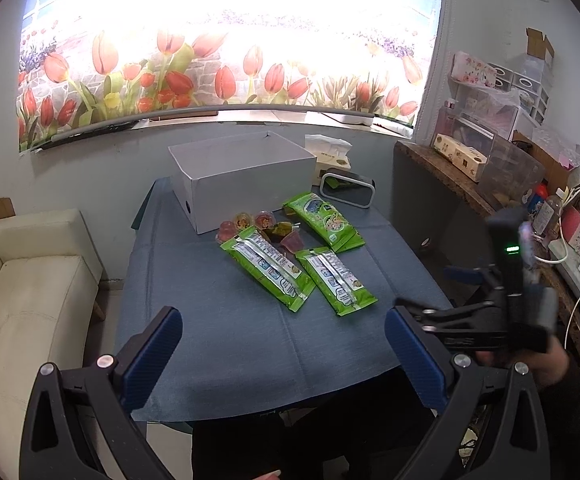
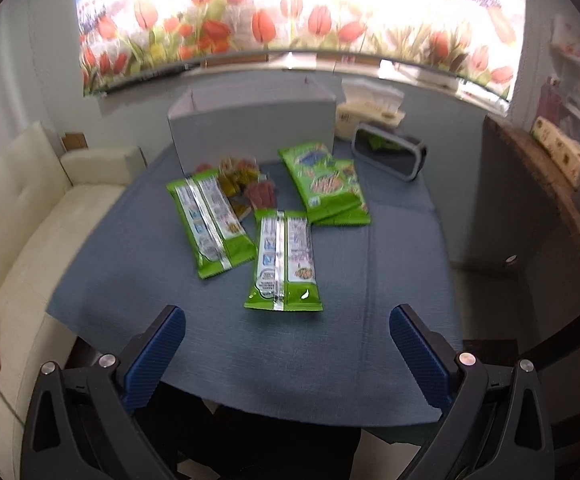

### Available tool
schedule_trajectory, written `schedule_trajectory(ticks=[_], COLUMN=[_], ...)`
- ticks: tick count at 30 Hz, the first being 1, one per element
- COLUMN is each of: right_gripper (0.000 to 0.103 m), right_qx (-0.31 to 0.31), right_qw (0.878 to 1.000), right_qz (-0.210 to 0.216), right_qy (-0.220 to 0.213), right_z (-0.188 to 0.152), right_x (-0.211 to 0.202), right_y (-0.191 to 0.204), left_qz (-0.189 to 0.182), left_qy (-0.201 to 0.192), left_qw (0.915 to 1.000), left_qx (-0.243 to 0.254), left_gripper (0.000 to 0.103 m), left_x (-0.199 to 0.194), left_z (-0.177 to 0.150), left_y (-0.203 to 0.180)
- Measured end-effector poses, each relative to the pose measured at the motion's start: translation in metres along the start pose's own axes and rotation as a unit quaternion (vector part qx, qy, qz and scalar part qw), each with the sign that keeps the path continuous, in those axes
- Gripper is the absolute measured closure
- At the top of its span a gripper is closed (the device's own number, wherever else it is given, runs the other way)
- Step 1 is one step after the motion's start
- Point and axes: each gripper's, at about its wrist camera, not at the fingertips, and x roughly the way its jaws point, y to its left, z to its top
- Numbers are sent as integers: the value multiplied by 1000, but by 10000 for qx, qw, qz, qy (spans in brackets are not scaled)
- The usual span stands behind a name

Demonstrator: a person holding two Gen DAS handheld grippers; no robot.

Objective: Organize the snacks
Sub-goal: 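Grasp a green stick snack pack with the left tool while the right tool grasps another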

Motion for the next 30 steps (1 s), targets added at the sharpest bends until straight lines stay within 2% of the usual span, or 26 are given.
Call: schedule_trajectory(ticks=[4, 10, 14, 16, 18, 24, 26, 30], right_gripper=[0, 0, 0, 4, 10, 18, 32, 39], right_qx=[-30, -91, -248, -333, -206, -312, -406, -513], right_qw=[9994, 9987, 9974, 9969, 9959, 9965, 9963, 9955], right_qz=[84, 221, 27, 1, 192, 178, 247, 341], right_qy=[328, 453, 676, 713, 855, 761, 711, 726], right_z=[5, 25, 35, 35, 36, 35, 32, 27], right_x=[58, 116, 148, 155, 163, 162, 159, 151], right_y=[-3, -5, -2, -1, -4, 0, 6, 13], left_qz=[59, 134, 205, 226, 247, 245, 238, 236], left_qy=[35, 116, 153, 146, 154, 231, 259, 342], left_qw=[10000, 9997, 9995, 9995, 9994, 9991, 9990, 9987], left_qx=[-64, -154, -165, -173, -196, -263, -269, -280], left_gripper=[0, 0, 0, 0, 0, 0, 0, 0], left_x=[1, 5, 6, 6, 7, 14, 17, 24], left_z=[-3, -8, -11, -12, -11, -10, -11, -11], left_y=[7, 15, 19, 21, 24, 26, 25, 25])
